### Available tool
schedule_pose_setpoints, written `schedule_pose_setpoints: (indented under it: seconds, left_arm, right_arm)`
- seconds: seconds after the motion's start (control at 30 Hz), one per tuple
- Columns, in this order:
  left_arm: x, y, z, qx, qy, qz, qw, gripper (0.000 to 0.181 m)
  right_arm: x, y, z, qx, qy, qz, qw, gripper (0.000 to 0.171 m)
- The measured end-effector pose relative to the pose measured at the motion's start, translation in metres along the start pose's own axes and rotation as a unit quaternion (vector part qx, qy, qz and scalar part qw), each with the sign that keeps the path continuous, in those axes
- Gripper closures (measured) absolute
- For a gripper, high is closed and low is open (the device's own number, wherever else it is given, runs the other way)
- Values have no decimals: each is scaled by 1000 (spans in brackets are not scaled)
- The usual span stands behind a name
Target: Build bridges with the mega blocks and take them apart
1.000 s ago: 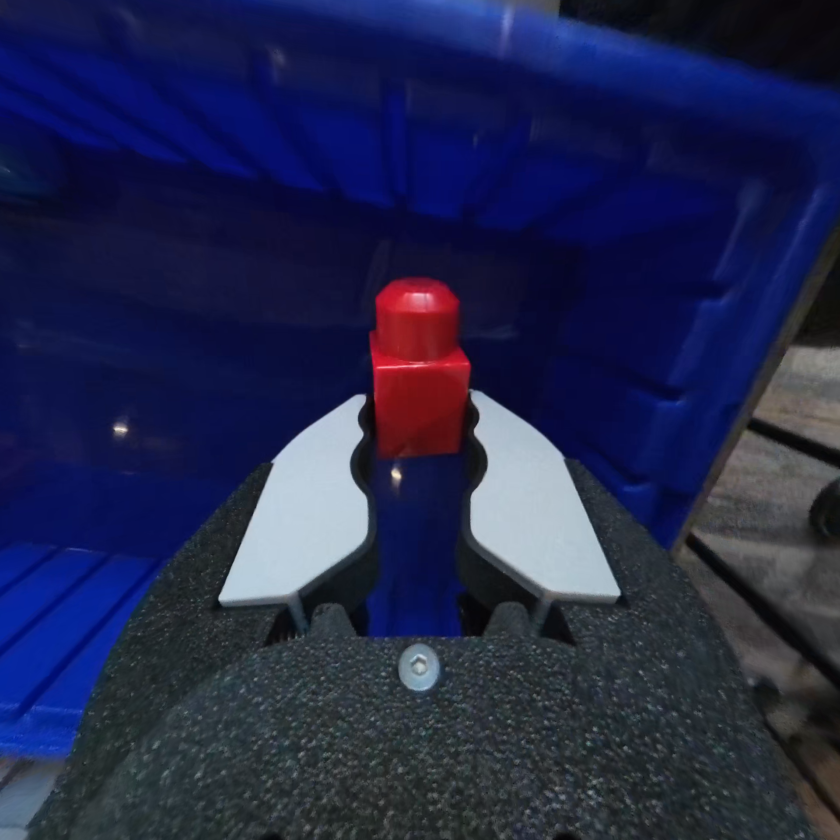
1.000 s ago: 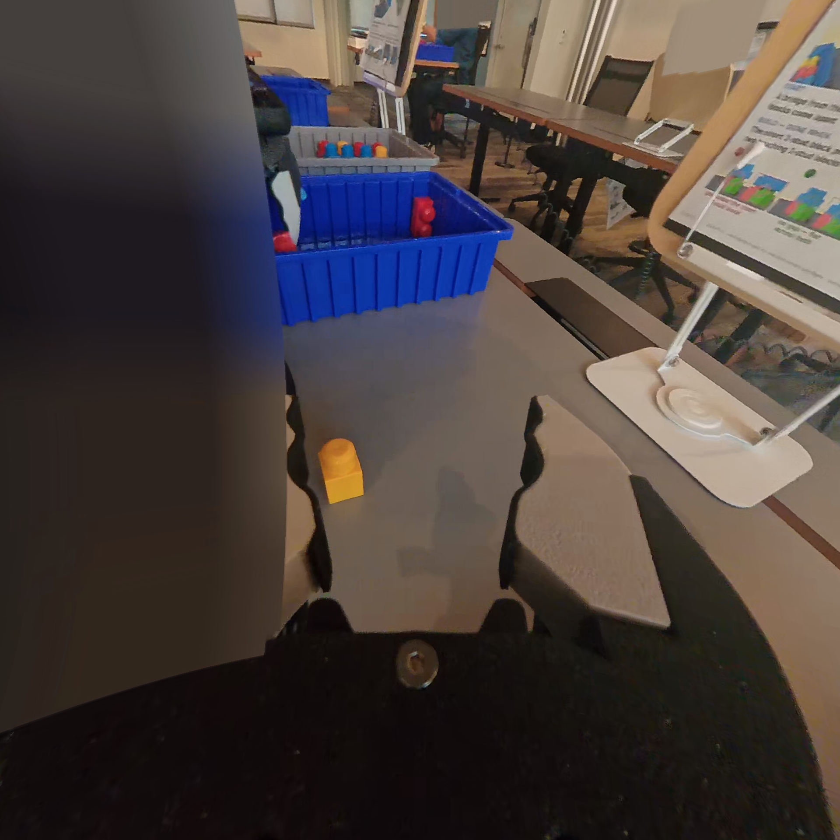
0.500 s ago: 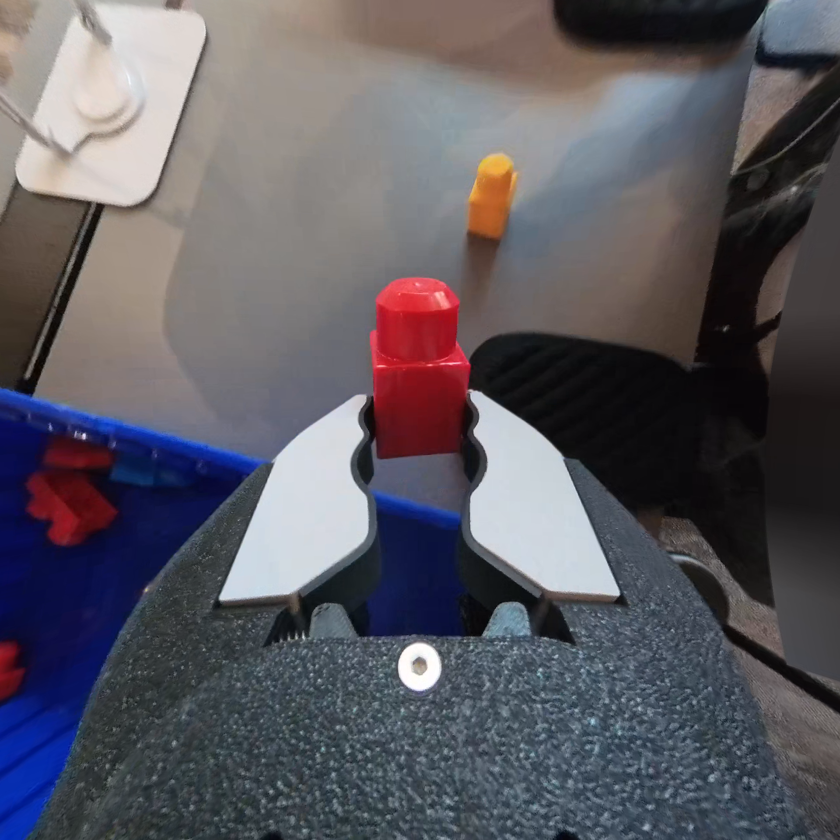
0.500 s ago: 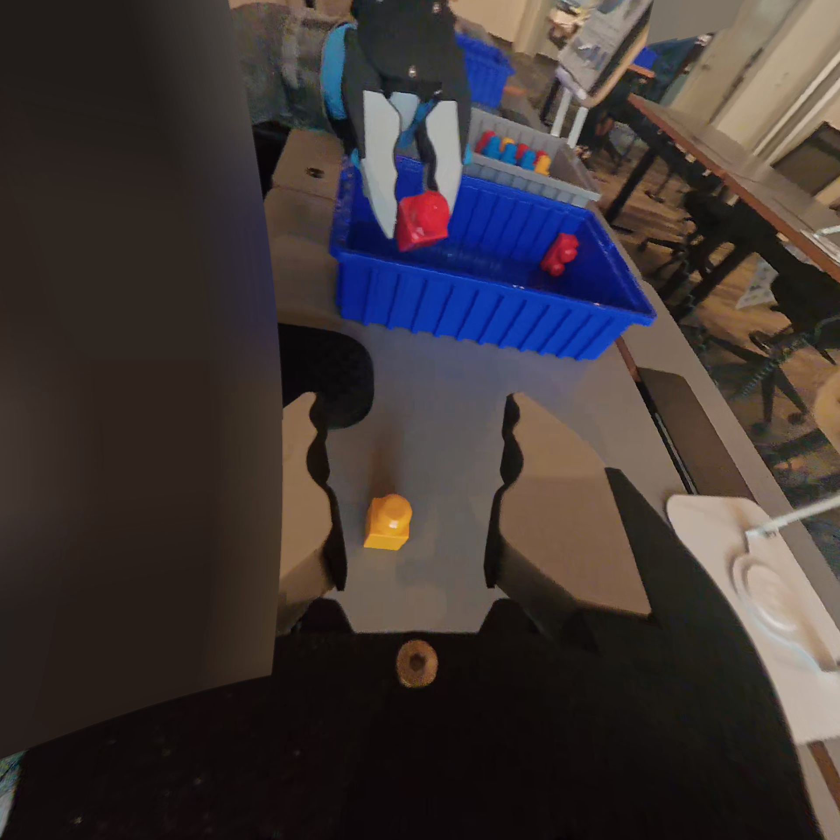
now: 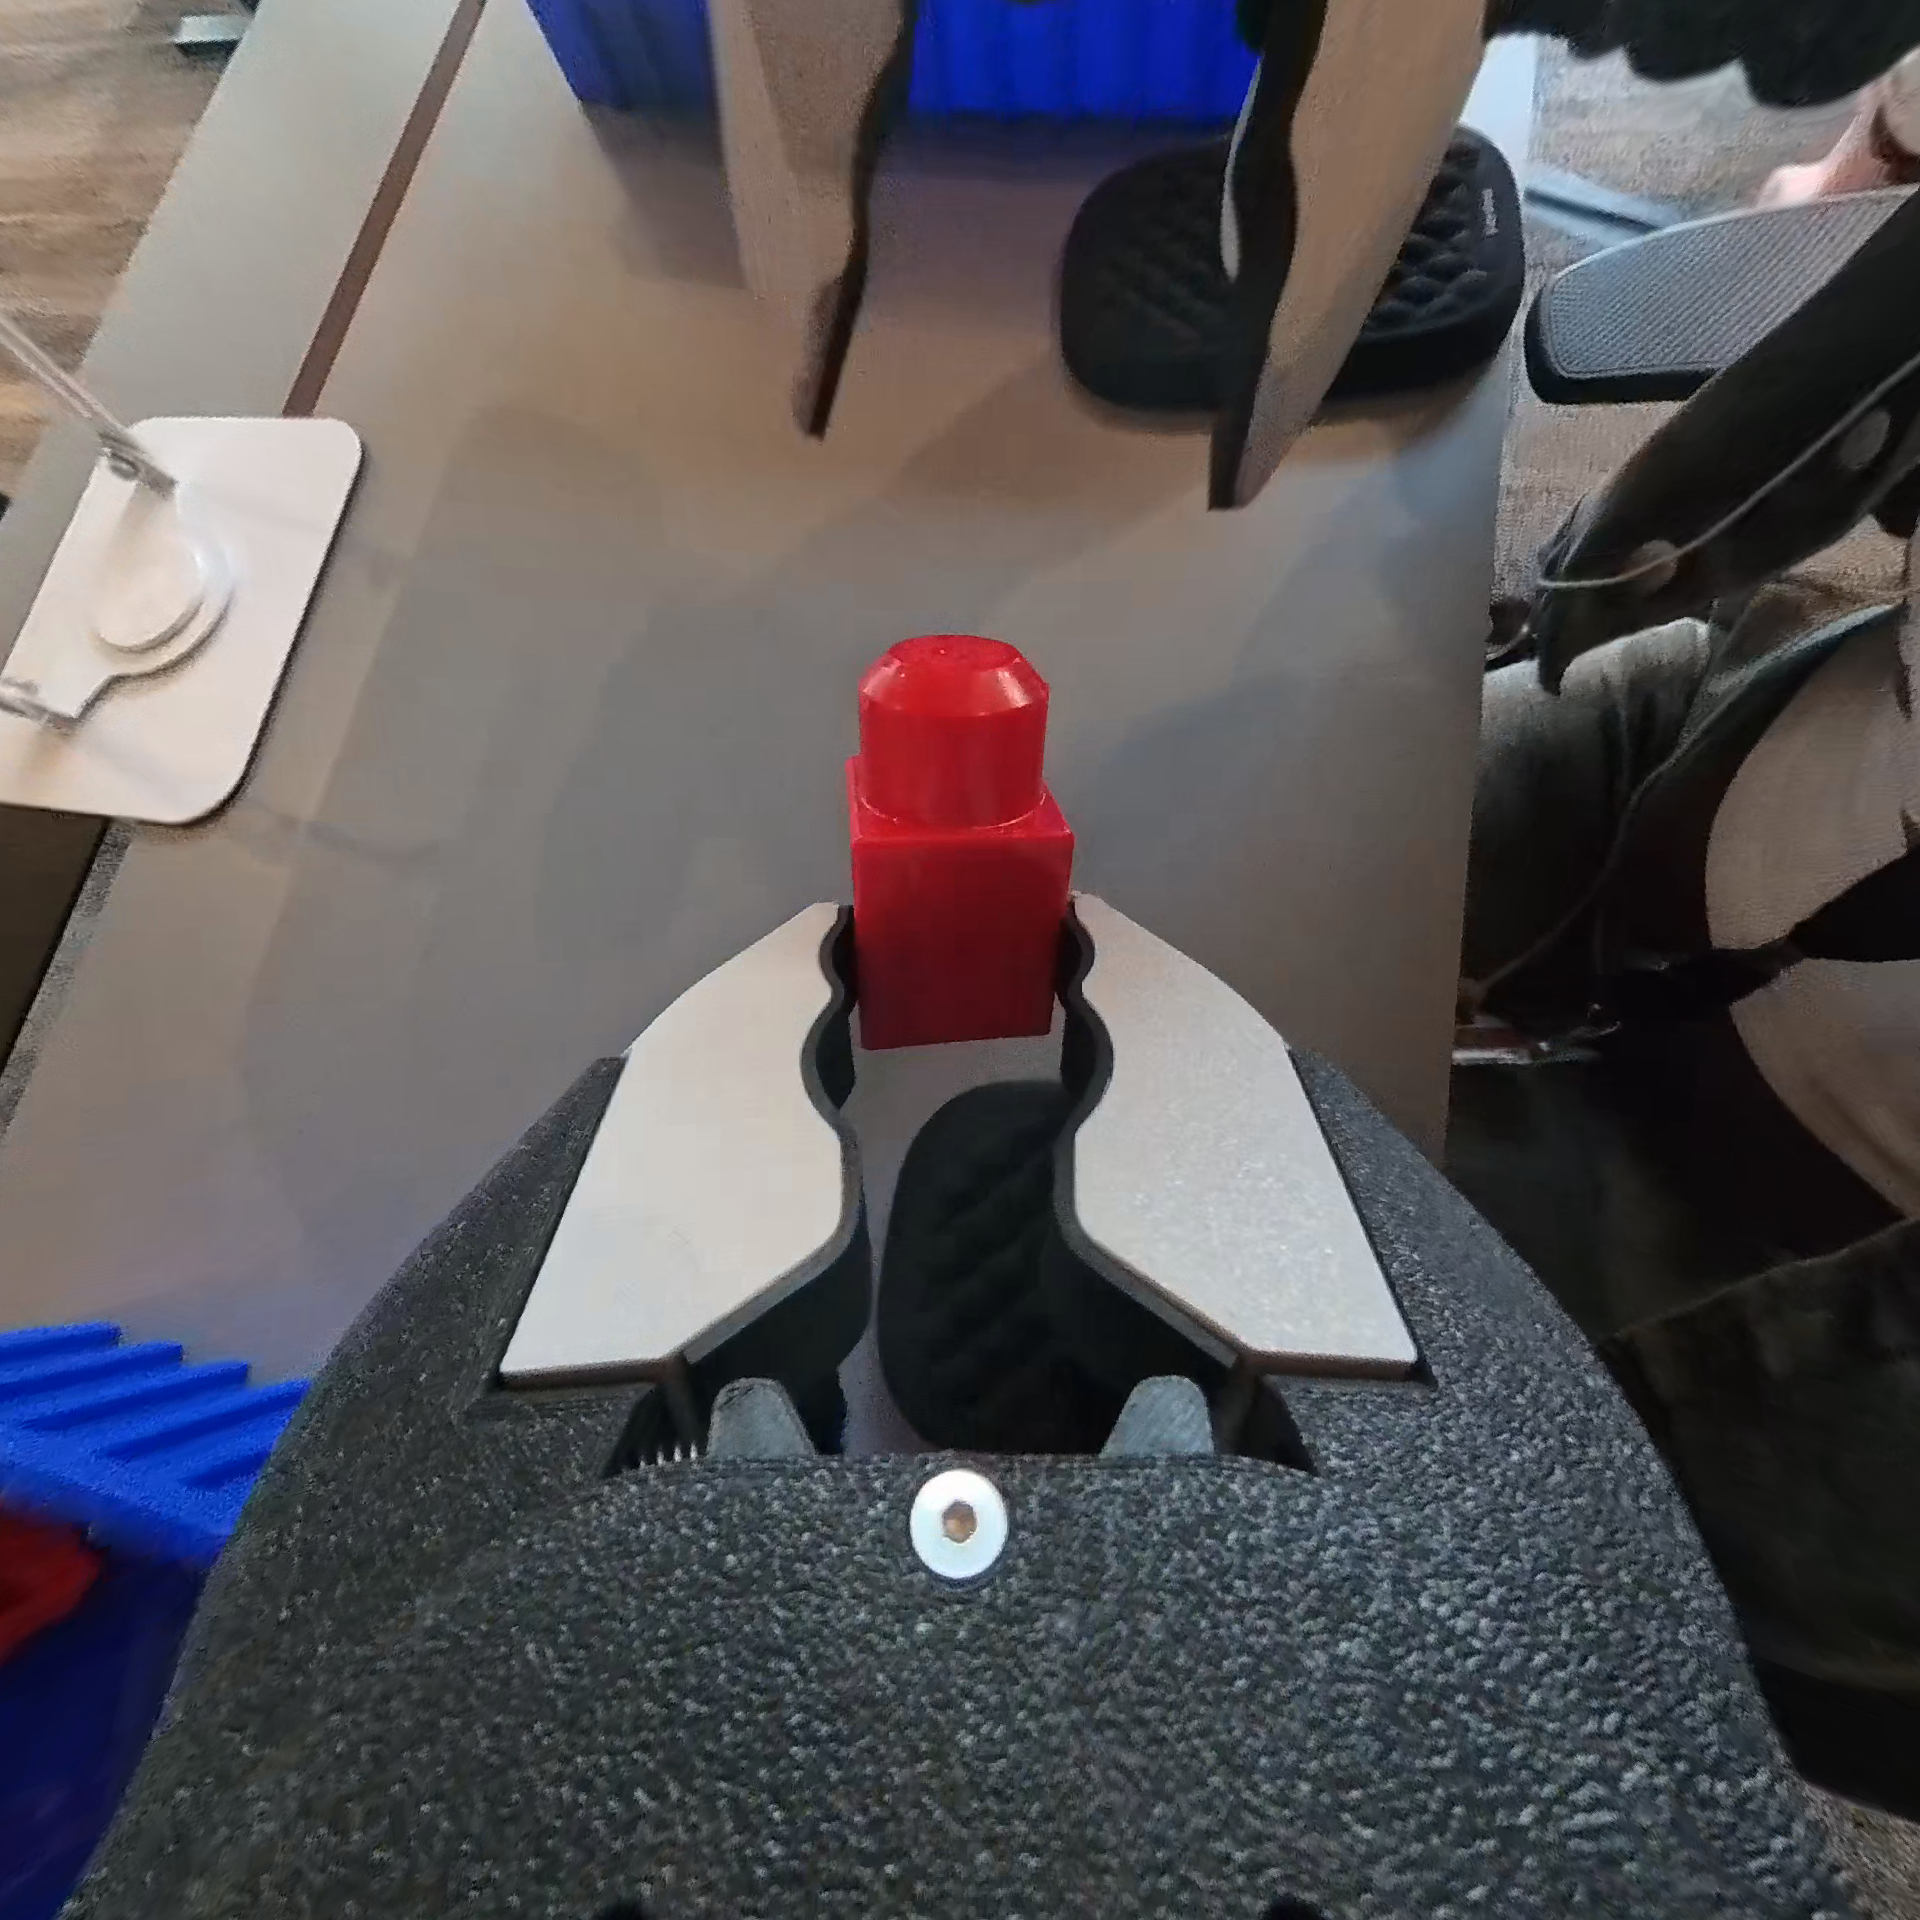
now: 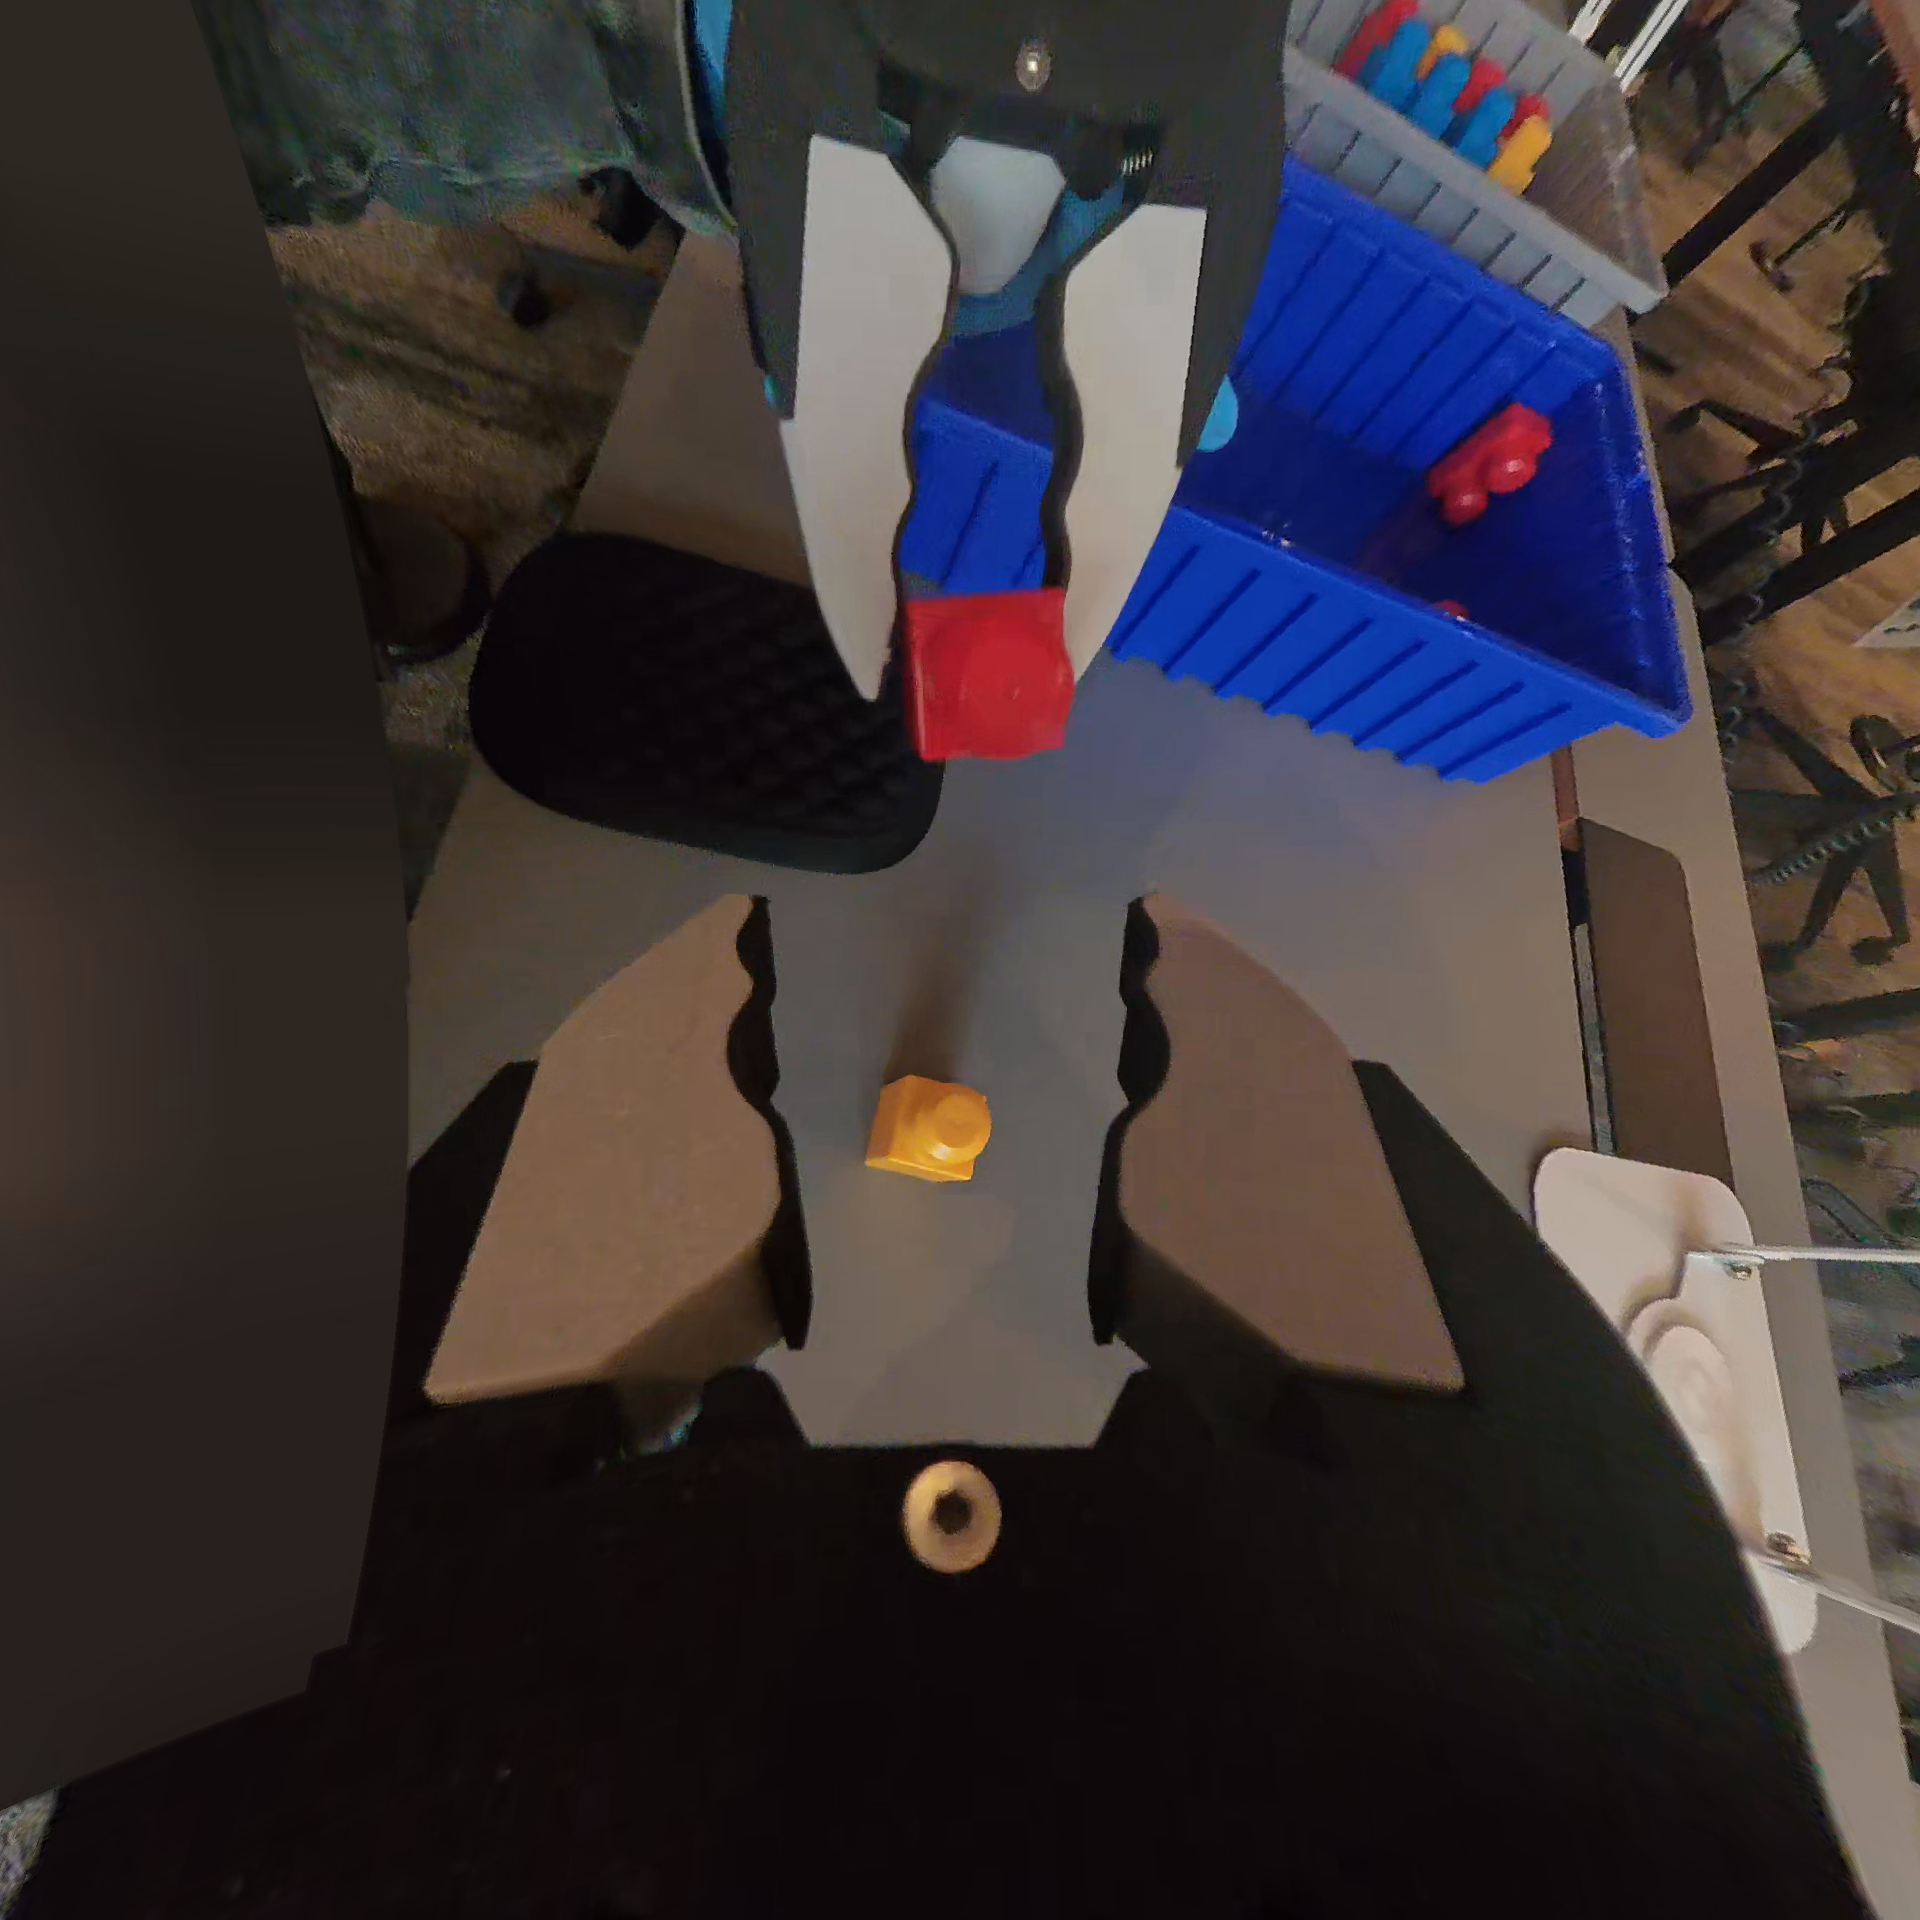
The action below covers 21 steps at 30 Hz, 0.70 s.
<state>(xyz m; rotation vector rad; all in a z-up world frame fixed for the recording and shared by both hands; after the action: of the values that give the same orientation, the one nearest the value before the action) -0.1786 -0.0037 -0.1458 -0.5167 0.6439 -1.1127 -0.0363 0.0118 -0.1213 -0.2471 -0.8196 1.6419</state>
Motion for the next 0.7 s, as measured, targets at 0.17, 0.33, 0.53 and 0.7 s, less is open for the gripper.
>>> schedule_pose_setpoints:
  seconds: [0.17, 0.33, 0.53, 0.7]
  left_arm:
    - [14, 19, 9, -11, 11, -5, 1000, 144]
    - [24, 28, 17, -7, 24, -11, 1000, 144]
    - [28, 30, 21, 3, 28, -15, 999, 145]
    - [28, 30, 21, 8, 28, -15, 999, 145]
  right_arm:
    - [-5, 6, 6, -24, -15, 13, 1000, 111]
    - [-9, 11, 6, -43, -25, 21, 999, 118]
    - [-14, 14, 5, -46, -28, 32, 998, 126]
    - [-16, 14, 5, -46, -41, 34, 997, 142]
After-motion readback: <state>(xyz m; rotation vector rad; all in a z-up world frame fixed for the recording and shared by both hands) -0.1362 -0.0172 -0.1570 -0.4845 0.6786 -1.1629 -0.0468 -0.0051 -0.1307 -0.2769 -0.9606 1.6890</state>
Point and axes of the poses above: each gripper's, where its closed fingertips meet, y out along the fingers, z out of its top, x = y × z across the jaws, the point moved 6 cm from there along -y, back along the fingers, and after that the axes turned 5 degrees about z, right-handed, at the moved point
